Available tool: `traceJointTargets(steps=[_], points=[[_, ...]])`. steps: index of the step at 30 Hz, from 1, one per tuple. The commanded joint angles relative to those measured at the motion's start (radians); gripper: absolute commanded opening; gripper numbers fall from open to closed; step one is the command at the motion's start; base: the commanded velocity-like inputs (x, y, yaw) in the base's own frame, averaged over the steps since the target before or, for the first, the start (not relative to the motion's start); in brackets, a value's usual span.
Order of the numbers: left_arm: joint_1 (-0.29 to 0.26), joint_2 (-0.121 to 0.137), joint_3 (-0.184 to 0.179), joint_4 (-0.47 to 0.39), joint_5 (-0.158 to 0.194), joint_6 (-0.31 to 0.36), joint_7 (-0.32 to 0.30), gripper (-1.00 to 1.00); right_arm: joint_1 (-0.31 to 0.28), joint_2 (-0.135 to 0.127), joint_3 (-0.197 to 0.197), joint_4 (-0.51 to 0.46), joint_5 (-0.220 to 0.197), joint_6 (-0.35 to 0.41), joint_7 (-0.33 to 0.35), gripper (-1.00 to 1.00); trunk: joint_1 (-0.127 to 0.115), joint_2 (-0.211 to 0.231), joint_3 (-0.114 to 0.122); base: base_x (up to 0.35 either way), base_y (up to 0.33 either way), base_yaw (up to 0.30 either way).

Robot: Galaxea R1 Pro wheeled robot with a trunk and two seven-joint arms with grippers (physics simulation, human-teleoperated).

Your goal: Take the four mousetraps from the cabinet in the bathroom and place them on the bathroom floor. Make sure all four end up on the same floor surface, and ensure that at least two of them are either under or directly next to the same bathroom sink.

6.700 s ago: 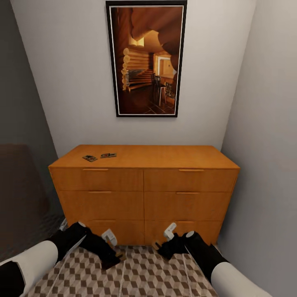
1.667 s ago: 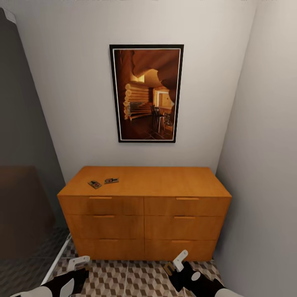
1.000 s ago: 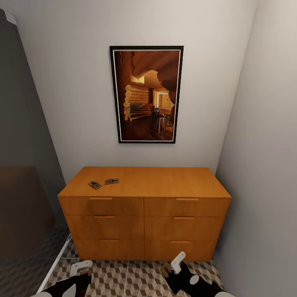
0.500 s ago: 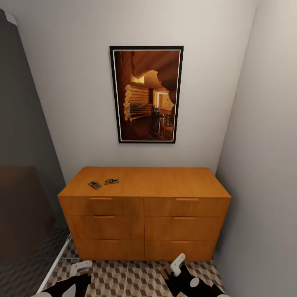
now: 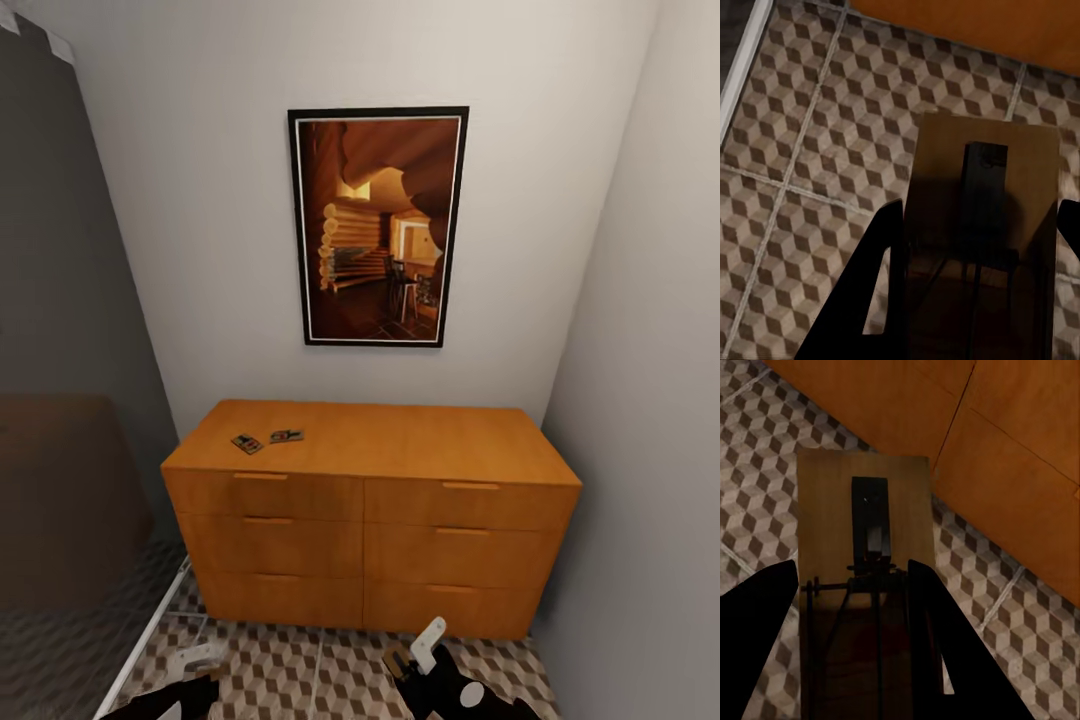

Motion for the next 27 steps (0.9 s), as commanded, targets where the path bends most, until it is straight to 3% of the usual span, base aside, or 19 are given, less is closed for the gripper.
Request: traceJointTargets(steps=[1, 15, 27], points=[[-0.001, -0.001, -0.008, 0.000, 0.005, 0.000, 0.004, -1.00, -0.001, 0.000, 0.001, 0.001, 0.004, -0.003, 0.000, -1.00, 0.000, -0.001, -0.002, 0.000, 0.000, 0.289], [0.000, 0.000, -0.008, 0.000, 0.006, 0.001, 0.004, -1.00, -0.001, 0.000, 0.001, 0.001, 0.004, -0.003, 0.000, -1.00, 0.000, -0.001, -0.004, 0.000, 0.000, 0.289], [0.000, -0.001, -0.008, 0.000, 0.005, 0.001, 0.004, -1.00, -0.001, 0.000, 0.001, 0.001, 0.004, -0.003, 0.004, -1.00, 0.000, -0.001, -0.016, 0.000, 0.000, 0.155]])
